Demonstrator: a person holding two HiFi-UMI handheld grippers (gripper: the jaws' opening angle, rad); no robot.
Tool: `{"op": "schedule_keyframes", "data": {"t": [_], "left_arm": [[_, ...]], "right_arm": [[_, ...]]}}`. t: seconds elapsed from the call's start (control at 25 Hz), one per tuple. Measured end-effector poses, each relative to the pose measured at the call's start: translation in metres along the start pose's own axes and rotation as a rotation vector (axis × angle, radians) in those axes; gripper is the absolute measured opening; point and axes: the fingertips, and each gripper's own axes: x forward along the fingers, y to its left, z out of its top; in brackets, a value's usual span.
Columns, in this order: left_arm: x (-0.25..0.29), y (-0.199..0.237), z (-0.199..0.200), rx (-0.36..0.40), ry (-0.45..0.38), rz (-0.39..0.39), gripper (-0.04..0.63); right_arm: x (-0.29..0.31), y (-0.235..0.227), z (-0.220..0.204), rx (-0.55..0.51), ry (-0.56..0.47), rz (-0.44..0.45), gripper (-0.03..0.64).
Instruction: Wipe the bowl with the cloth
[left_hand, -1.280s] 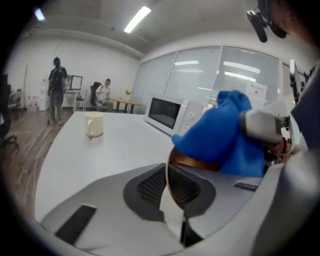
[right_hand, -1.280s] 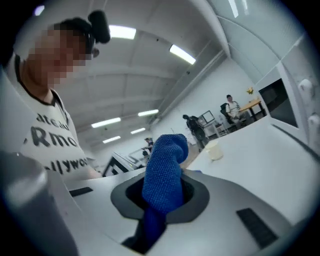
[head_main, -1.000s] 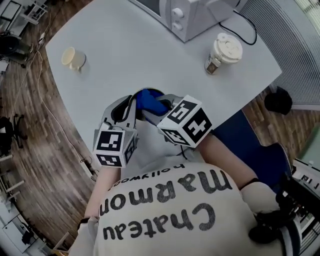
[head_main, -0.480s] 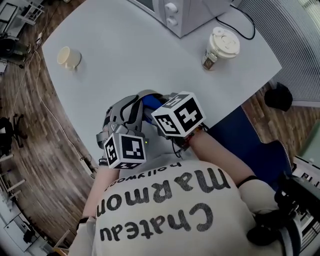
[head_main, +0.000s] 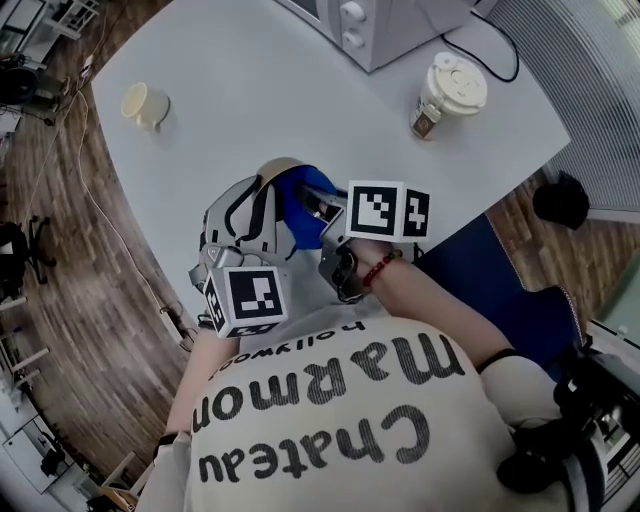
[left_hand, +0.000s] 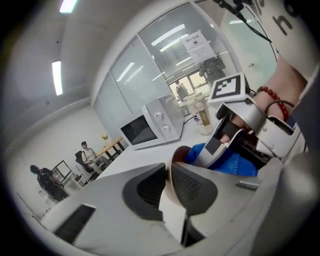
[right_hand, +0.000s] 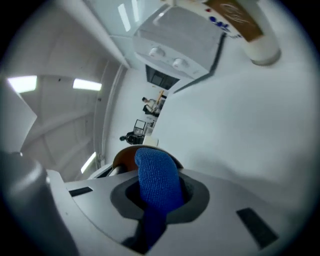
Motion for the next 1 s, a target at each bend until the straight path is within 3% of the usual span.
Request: {"op": "schedule_keyframes", "data": {"t": [0.12,0.28,0.48,0.6,0.68,0.84,1.0], "left_arm": [[-0.001,-0.001,0.003,-0.015,-0.013,0.009,0.047],[0.006,-0.012,0.005,-0.034,-0.004,-0.033,0.046],[0.013,-0.040,0.013,-0.084,0.005,-0.163,0.026],[0.012,-0.043,0.021,-0.185,-0.013,-0.209,0.032],[0.010,-0.043,0.023,-0.212,-0.012,-0.222,0.038],[0.005,-0.041,0.021,-0.193,0.003,-0.221,0.040],[0.001,-0.048,0.019,-0.087,0.014,-0.234,0.040]], "right_arm": [[-0.005,-0.009,-0.008,0.181,-0.027,0.028,0.040],[-0.012,-0.017,-0.012,0.231,-0.040,0.007,0.040],[-0.021,0.009,-0.002,0.087,-0.030,0.091,0.039],[-0.020,0.009,-0.005,0.086,0.003,0.101,0.039],[-0.019,0.008,-0.008,0.077,0.034,0.101,0.040],[-0.011,0.007,-0.022,-0.110,0.143,0.028,0.040],[-0.005,0.001,-0.040,-0.352,0.269,-0.052,0.039]]}}
